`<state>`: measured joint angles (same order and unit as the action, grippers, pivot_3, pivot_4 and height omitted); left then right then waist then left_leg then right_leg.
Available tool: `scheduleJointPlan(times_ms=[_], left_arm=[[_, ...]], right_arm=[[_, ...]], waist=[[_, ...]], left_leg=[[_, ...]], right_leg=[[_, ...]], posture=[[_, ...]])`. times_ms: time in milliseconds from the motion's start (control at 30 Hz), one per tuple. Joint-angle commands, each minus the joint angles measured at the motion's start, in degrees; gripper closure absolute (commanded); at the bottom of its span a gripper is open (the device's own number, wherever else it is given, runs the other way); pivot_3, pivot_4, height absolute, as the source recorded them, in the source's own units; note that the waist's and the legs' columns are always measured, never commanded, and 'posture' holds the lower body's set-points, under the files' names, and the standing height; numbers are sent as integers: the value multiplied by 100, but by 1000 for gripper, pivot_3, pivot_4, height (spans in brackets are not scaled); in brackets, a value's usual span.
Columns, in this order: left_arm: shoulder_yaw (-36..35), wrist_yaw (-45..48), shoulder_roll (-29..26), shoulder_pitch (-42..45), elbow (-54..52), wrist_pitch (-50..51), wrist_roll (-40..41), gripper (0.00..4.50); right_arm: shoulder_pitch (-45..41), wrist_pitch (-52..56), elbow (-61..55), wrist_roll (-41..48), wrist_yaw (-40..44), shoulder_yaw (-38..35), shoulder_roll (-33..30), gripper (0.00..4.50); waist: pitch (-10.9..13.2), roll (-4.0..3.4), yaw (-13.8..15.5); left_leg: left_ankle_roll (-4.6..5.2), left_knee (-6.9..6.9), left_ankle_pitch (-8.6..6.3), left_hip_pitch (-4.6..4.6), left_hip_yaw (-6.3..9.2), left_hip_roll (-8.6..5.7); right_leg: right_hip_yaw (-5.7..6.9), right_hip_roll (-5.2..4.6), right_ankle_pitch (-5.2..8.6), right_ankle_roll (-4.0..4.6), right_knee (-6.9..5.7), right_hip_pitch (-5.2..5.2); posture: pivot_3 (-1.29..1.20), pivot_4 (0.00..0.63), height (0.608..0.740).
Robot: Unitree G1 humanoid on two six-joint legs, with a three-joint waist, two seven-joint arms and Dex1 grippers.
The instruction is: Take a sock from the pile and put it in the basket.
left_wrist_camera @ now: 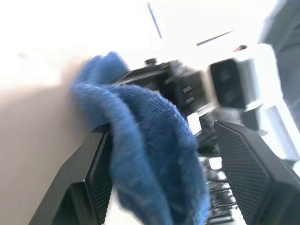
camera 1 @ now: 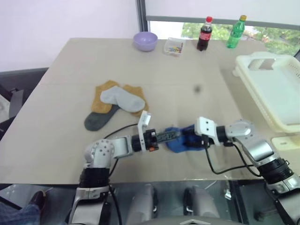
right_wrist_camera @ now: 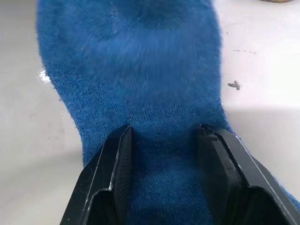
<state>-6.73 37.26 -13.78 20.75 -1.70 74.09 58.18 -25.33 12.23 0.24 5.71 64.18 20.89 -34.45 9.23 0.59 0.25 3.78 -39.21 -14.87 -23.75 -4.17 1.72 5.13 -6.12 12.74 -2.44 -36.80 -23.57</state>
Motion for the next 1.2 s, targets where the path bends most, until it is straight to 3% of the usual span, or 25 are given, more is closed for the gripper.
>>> scheduleJointPlan(times_ms=[33,233,700,933,1200], left_arm=[[-44,-90,171,83,-168,223,337,1097],[32,-224,340,85,-167,299,418,1097],[-251,-643,912,328,205,-46,366,1097],[-128,-510,539,-62,-238,108,416,1097],[720,282,-201,-556,-1192,-956,-354,1097]], right_arm=[[-59,124,224,-280,-151,67,20,2313],[-141,281,146,-210,-196,-62,24,2313],[78,1976,-1196,550,-428,-566,-39,2313],[149,2022,-1146,572,-516,-600,-183,2313],[14,2057,-978,620,-722,-653,-42,2313]], waist=[[0,1,0],[1,1,0],[26,3,58],[28,2,43],[32,-1,58]], left_leg=[[0,0,0,0,0,0],[-14,0,9,-4,-1,-1],[-21,6,13,-45,5,-19],[-18,6,11,-51,10,-23],[-20,7,12,-53,12,-23]], right_leg=[[1,1,0,0,0,0],[0,11,0,0,0,0],[10,6,-12,-15,13,-21],[17,9,-12,-18,20,-22],[19,8,-1,1,19,-24]], posture=[[0,150,733],[0,150,733],[0,150,733],[0,150,733],[0,150,733]])
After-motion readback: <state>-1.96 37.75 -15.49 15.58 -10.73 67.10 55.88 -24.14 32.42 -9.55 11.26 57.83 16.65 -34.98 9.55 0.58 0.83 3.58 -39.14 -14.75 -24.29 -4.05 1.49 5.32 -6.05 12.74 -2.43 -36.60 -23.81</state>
